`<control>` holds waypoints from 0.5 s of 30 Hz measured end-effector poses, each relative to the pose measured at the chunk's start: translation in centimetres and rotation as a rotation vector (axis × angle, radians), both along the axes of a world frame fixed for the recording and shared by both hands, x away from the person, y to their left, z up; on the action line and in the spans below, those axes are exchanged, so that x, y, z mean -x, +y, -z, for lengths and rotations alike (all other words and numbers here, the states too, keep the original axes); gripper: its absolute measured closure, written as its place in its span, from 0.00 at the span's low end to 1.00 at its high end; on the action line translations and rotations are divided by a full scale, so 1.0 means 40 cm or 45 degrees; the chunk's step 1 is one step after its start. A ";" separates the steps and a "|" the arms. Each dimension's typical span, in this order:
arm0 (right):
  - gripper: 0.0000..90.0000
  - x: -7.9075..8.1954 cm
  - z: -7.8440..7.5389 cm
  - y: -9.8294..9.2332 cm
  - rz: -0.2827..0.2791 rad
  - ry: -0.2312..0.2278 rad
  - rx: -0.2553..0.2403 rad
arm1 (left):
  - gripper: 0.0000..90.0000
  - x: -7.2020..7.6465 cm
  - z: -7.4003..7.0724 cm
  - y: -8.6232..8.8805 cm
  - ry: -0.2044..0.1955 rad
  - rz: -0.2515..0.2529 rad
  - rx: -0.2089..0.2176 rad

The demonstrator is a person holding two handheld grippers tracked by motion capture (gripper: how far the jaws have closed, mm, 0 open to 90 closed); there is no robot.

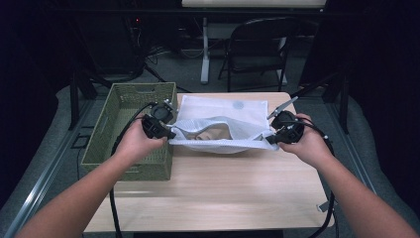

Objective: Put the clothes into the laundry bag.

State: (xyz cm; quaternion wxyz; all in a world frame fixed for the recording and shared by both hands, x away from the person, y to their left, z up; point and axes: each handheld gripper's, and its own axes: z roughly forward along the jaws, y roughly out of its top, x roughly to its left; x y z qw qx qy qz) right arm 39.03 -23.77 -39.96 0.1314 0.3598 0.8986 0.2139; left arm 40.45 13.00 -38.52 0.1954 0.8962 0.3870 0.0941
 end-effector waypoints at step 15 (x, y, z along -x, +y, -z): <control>0.98 -0.032 -0.057 -0.007 0.009 -0.038 -0.004 | 0.97 -0.025 -0.056 -0.003 -0.049 -0.022 0.011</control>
